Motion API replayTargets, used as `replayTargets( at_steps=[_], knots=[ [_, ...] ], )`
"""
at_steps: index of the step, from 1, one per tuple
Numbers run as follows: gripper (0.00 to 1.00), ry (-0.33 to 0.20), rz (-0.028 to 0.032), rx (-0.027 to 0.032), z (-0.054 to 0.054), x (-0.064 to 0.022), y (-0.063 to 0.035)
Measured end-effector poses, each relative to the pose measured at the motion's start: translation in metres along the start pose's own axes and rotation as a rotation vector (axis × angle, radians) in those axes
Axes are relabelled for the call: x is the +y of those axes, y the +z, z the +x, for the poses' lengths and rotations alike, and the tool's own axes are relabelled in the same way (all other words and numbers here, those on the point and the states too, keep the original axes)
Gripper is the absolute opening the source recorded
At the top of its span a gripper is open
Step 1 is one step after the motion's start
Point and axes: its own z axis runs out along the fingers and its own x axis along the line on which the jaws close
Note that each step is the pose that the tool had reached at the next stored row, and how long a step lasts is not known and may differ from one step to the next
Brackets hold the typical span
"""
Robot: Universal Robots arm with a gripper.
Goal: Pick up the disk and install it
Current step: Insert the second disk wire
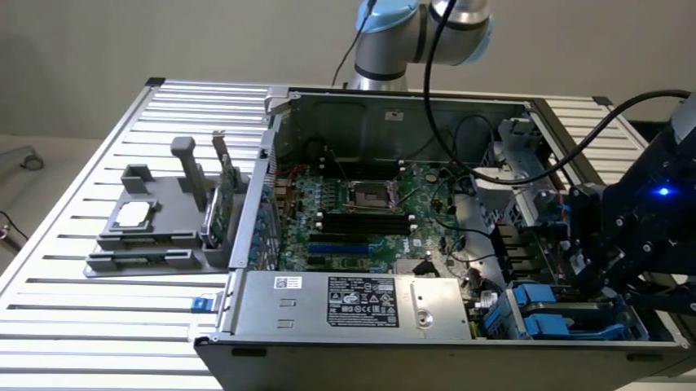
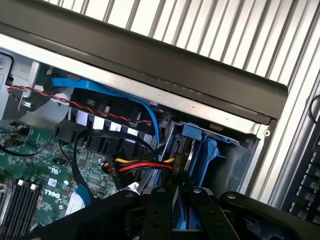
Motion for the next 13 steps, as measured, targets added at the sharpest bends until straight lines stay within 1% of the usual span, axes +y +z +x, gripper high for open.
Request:
replayTargets(
  at_steps=[4, 8, 10, 13],
  knots=[
    [0.18, 0.0, 0.0056, -0.0153, 0.0045, 0.0022, 0.0002],
    [0.18, 0.002, 0.0114, -0.0272, 0.006, 0.0059, 0.0003],
    [0.18, 0.006, 0.0135, -0.0315, 0.0067, 0.0073, 0.0004],
    [0.18, 0.018, 0.015, -0.0343, 0.0073, 0.0078, 0.0008]
  ],
)
